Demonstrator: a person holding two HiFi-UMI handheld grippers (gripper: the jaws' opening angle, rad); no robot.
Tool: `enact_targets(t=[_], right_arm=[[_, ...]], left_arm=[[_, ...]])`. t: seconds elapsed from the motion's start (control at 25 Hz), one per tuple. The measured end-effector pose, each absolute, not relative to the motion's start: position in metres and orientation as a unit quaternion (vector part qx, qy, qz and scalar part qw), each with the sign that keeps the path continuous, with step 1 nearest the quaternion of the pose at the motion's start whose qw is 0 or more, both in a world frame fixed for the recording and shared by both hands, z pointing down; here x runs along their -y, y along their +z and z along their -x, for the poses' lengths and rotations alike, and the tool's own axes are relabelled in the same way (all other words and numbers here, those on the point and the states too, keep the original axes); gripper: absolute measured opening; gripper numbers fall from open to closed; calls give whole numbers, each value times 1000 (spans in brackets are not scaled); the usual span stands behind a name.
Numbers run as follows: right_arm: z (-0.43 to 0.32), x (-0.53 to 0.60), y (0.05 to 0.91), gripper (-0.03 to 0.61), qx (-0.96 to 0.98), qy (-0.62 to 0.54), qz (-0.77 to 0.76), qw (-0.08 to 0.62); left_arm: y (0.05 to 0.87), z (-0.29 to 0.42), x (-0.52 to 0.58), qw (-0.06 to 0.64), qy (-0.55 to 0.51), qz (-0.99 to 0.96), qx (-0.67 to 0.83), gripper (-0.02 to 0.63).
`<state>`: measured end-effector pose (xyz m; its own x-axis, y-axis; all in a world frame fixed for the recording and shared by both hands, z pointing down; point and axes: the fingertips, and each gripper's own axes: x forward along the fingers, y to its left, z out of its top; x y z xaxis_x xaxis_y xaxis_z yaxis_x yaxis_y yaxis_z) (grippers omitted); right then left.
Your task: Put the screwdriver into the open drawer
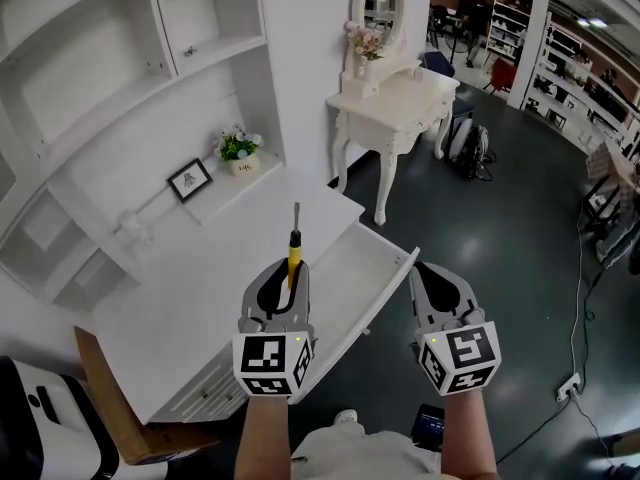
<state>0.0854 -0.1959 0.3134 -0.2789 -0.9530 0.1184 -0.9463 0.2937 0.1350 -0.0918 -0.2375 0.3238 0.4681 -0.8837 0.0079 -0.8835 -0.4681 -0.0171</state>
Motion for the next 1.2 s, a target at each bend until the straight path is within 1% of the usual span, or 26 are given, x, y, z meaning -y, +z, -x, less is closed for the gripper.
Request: enact_targets(t=[0.36, 0.68, 1.2], right_arm=[[-91, 204, 327, 8, 797, -9, -595, 102], [-100, 224, 355, 8, 803, 17, -583, 121], [-109, 271, 434, 8, 817, 91, -545, 164]], left_arm=[[337, 83, 247, -8, -13, 859, -512, 81], [363, 76, 264, -34, -32, 850, -524, 81], [436, 64, 307, -92, -88, 827, -547, 81]])
